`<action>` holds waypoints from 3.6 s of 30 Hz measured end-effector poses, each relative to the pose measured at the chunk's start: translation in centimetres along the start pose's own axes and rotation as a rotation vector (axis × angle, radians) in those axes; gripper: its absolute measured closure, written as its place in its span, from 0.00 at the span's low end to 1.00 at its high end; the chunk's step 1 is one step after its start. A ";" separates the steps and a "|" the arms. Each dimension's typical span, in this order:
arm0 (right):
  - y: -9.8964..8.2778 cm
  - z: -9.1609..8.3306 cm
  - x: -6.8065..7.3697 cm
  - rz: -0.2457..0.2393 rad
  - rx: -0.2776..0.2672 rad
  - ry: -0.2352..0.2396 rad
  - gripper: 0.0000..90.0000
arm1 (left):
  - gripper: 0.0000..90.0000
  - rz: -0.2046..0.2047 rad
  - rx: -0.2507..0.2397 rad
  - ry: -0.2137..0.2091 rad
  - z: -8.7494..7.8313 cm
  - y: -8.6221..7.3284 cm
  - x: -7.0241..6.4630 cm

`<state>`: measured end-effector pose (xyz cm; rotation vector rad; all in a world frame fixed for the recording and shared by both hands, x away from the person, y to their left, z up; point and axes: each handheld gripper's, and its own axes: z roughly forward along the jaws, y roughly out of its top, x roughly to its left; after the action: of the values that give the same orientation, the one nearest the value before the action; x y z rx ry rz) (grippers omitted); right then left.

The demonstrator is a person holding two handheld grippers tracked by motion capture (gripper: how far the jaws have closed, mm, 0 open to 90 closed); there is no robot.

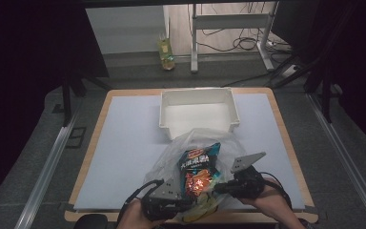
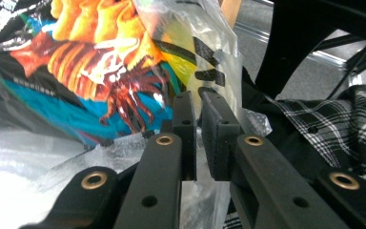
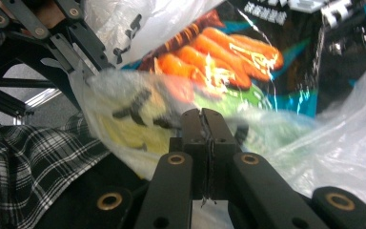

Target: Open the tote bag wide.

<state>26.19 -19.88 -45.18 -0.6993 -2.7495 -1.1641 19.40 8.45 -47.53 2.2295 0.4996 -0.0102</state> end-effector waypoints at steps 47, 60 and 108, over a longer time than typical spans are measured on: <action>-6.3 0.8 -3.2 0.182 0.033 -0.080 0.97 | 0.93 -0.118 0.109 0.269 2.8 -2.8 5.5; -4.7 -2.6 -1.8 0.149 -0.028 -0.113 0.98 | 0.92 -0.111 0.107 0.236 4.3 -1.5 7.2; -4.8 0.7 -9.2 0.173 0.072 -0.287 0.98 | 0.89 -0.313 0.062 0.303 2.0 -2.8 12.1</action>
<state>32.36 -25.85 -51.05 -1.1511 -2.8632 -0.9927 29.86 12.77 -52.99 2.2013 1.0230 0.1526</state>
